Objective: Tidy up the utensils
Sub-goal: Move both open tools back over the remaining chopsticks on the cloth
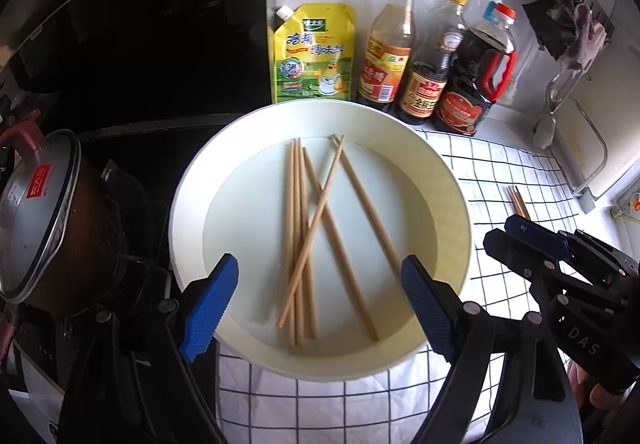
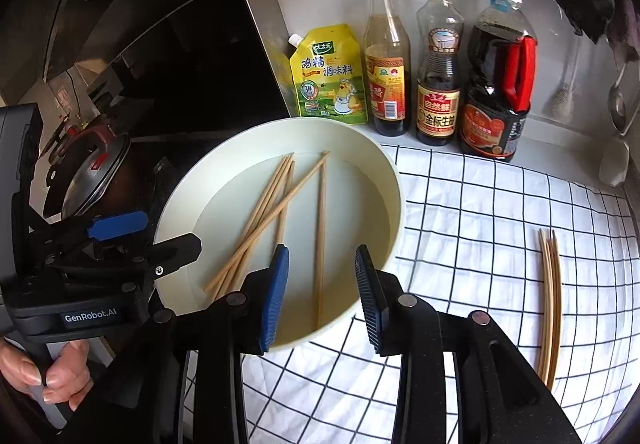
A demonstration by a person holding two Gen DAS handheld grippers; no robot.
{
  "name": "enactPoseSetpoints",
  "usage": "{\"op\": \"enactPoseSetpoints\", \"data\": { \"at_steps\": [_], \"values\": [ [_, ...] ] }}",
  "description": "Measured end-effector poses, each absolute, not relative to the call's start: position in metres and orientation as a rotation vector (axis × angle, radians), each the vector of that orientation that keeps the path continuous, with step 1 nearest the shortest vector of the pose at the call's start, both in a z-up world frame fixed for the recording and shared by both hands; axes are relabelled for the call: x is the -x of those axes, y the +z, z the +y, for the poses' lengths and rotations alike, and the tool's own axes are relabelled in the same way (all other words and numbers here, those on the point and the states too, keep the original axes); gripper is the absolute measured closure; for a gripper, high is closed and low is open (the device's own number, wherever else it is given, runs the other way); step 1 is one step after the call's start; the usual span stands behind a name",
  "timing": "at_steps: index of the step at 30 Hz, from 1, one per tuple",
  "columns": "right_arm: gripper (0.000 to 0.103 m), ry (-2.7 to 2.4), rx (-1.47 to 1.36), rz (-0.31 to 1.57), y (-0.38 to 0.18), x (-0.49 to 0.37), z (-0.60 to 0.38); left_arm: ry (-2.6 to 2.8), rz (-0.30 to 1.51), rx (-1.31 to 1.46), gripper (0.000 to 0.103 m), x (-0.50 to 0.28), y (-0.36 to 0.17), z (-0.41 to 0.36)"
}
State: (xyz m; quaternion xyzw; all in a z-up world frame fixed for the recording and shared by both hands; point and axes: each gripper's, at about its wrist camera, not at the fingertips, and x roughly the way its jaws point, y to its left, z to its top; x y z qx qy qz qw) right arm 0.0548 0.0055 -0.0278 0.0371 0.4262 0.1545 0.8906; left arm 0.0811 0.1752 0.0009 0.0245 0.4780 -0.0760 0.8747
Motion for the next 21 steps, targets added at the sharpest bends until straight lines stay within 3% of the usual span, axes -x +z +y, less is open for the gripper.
{"op": "enactPoseSetpoints", "data": {
  "at_steps": [21],
  "values": [
    [0.064,0.18,-0.149,0.967,-0.05,-0.001,-0.111,-0.276,1.082,-0.118,0.021,-0.052,-0.027,0.063]
  ]
}}
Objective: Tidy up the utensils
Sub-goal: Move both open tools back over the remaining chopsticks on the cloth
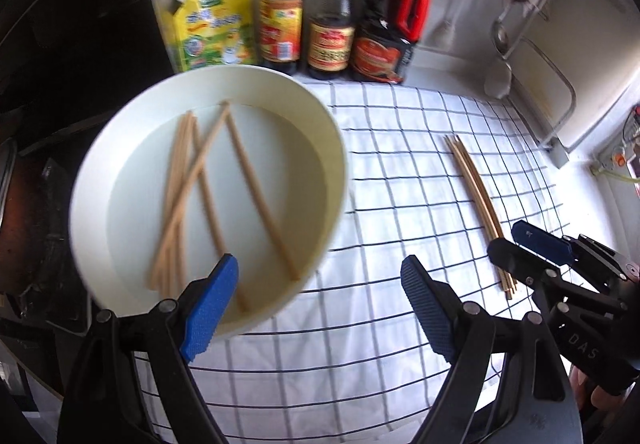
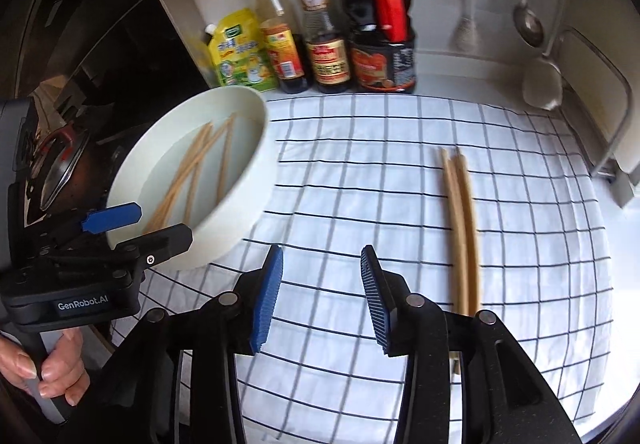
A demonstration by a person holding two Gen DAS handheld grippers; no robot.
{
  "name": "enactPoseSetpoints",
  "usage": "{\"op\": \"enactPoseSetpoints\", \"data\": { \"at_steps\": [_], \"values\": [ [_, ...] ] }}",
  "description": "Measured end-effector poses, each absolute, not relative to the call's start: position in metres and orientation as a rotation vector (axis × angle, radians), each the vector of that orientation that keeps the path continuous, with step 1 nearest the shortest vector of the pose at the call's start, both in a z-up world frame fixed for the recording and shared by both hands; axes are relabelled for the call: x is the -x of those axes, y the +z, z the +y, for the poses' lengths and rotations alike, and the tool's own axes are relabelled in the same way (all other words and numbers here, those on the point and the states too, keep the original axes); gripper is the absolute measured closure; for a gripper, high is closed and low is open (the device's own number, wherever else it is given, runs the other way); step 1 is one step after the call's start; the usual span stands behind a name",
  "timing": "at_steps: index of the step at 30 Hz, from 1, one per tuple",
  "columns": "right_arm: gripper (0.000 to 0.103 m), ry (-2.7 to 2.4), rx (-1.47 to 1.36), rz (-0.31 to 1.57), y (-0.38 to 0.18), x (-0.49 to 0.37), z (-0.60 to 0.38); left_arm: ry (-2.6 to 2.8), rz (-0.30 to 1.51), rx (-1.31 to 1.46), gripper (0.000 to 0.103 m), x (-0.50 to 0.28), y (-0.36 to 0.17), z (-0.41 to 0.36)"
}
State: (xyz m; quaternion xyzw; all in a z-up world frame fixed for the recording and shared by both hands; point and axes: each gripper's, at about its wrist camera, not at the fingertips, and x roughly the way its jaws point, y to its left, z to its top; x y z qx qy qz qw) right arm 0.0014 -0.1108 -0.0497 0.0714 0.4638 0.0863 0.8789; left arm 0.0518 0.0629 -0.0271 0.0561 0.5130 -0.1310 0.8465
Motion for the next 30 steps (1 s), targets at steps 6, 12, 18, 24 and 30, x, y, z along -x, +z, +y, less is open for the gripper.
{"op": "enactPoseSetpoints", "data": {
  "at_steps": [6,12,18,24,30],
  "values": [
    [0.062,0.124,-0.189,0.972,-0.057,0.012,-0.152,-0.306,1.094,-0.146,0.021,-0.051,-0.033,0.026],
    [0.062,0.075,-0.217,0.977,-0.064,0.023,-0.186,-0.334,1.1,-0.154,0.021,-0.047,-0.037,-0.005],
    [0.06,0.048,-0.23,0.986,-0.072,0.03,-0.209,-0.344,1.107,-0.157,0.02,-0.043,-0.041,-0.027],
    [0.06,0.028,-0.233,0.979,-0.076,0.035,-0.227,-0.345,1.112,-0.154,0.02,-0.04,-0.048,-0.042],
    [0.06,0.01,-0.232,0.977,-0.084,0.034,-0.244,-0.344,1.117,-0.16,0.02,-0.038,-0.057,-0.058]
  ]
}}
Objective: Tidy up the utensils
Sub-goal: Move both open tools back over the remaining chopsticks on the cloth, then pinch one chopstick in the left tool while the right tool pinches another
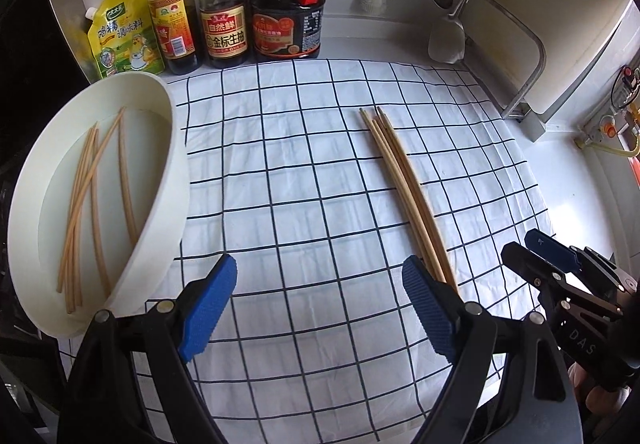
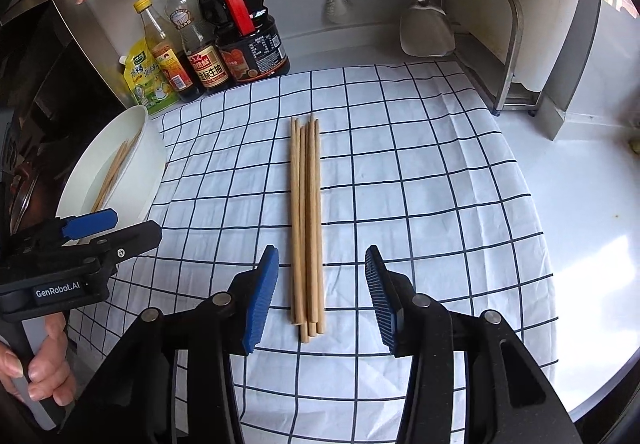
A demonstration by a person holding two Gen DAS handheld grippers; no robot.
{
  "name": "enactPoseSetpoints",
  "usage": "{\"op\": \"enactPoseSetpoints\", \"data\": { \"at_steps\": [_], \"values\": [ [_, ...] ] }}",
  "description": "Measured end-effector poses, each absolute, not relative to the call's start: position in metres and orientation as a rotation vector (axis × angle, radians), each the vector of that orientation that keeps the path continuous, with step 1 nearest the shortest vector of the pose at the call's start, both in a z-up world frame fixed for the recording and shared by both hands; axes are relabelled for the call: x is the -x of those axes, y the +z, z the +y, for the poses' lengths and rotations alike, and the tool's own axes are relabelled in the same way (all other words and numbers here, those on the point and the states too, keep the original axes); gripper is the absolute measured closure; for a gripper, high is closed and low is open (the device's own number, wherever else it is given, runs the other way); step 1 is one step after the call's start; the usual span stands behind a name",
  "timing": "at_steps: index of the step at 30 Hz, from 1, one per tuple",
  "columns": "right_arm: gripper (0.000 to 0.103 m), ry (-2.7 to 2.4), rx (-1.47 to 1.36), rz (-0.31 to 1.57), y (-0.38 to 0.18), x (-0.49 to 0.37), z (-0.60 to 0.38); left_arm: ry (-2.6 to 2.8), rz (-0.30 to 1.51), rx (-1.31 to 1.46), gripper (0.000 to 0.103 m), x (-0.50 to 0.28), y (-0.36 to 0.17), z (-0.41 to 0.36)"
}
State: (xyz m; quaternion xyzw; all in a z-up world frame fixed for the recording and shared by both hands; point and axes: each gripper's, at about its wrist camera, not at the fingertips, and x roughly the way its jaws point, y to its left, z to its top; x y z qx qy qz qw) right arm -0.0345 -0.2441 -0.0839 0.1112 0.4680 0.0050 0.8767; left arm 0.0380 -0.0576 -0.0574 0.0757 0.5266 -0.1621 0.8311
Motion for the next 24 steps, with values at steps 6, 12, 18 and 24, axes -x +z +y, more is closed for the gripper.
{"op": "enactPoseSetpoints", "data": {
  "at_steps": [6,12,18,24],
  "values": [
    [0.06,0.002,-0.226,0.981,-0.096,0.028,-0.258,-0.341,1.117,-0.164,0.02,-0.037,-0.069,-0.071],
    [0.06,0.013,-0.241,0.982,-0.112,0.017,-0.268,-0.306,1.123,-0.165,0.02,-0.043,-0.08,-0.075],
    [0.06,0.023,-0.26,0.985,-0.128,0.005,-0.274,-0.272,1.13,-0.146,0.02,-0.051,-0.089,-0.076],
    [0.06,0.046,-0.23,1.003,-0.142,-0.004,-0.266,-0.267,1.149,-0.127,0.02,-0.056,-0.101,-0.079]
  ]
}}
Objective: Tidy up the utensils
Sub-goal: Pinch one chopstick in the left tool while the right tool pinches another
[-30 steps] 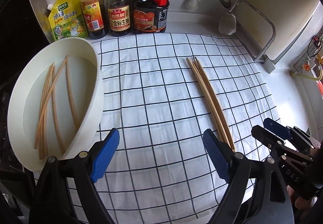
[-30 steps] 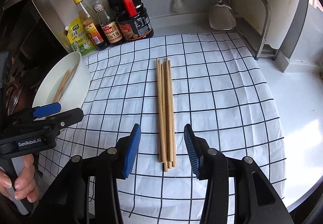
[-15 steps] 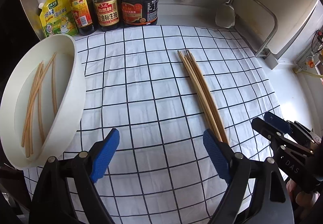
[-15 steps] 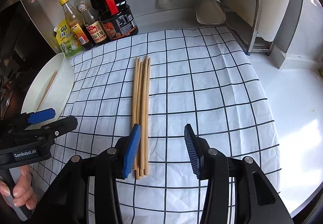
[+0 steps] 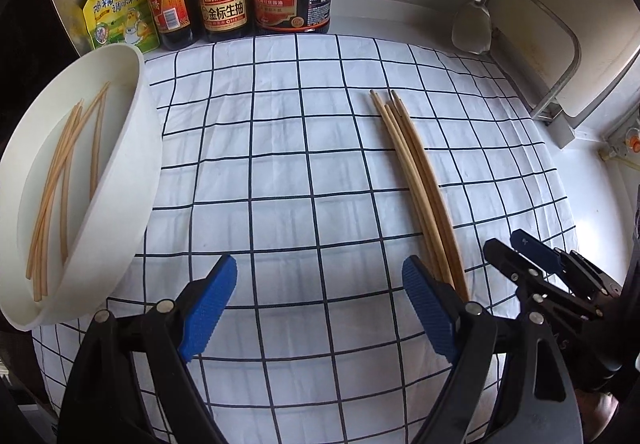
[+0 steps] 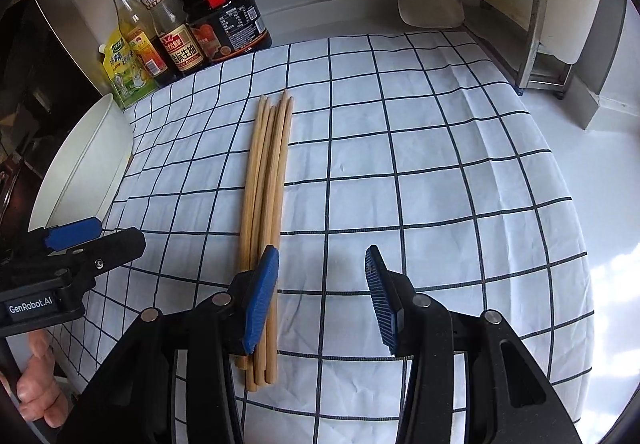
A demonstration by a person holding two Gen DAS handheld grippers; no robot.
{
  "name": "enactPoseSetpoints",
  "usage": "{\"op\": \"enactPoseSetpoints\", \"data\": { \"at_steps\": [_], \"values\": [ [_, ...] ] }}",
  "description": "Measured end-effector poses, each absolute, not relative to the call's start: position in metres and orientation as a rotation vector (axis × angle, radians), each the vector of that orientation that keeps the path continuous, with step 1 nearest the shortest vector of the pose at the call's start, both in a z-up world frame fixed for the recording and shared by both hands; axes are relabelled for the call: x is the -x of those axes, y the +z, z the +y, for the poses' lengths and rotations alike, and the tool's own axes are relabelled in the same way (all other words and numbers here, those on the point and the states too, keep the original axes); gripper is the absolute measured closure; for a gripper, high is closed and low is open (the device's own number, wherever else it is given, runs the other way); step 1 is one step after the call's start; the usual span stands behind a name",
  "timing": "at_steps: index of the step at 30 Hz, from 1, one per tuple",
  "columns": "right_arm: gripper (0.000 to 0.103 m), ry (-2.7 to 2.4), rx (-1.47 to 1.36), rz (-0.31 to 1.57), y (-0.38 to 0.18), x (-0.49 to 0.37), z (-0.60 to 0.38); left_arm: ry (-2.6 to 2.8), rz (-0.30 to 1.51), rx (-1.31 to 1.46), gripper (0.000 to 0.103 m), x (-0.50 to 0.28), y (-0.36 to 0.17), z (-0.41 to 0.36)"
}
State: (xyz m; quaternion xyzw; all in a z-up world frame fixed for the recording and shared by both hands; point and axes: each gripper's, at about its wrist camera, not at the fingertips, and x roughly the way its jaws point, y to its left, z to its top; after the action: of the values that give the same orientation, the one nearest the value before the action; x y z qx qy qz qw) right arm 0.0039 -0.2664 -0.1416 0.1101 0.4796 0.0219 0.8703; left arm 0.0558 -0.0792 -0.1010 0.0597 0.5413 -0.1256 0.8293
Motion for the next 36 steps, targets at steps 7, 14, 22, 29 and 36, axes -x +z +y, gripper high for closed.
{"op": "enactPoseSetpoints", "data": {
  "at_steps": [7,14,22,29,36],
  "values": [
    [0.06,0.047,-0.197,1.018,-0.152,-0.01,-0.26,-0.28,1.145,-0.136,0.02,-0.056,-0.108,-0.084],
    [0.06,0.057,-0.148,1.023,-0.157,-0.013,-0.247,-0.274,1.141,-0.142,0.02,-0.059,-0.112,-0.08],
    [0.06,0.09,-0.12,1.019,-0.158,-0.015,-0.232,-0.258,1.149,-0.151,0.02,-0.06,-0.12,-0.076],
    [0.06,0.095,-0.12,1.013,-0.157,-0.016,-0.232,-0.237,1.147,-0.158,0.02,-0.063,-0.13,-0.072],
    [0.059,0.058,-0.115,1.004,-0.159,-0.017,-0.245,-0.238,1.144,-0.161,0.02,-0.064,-0.132,-0.077]
  ]
}}
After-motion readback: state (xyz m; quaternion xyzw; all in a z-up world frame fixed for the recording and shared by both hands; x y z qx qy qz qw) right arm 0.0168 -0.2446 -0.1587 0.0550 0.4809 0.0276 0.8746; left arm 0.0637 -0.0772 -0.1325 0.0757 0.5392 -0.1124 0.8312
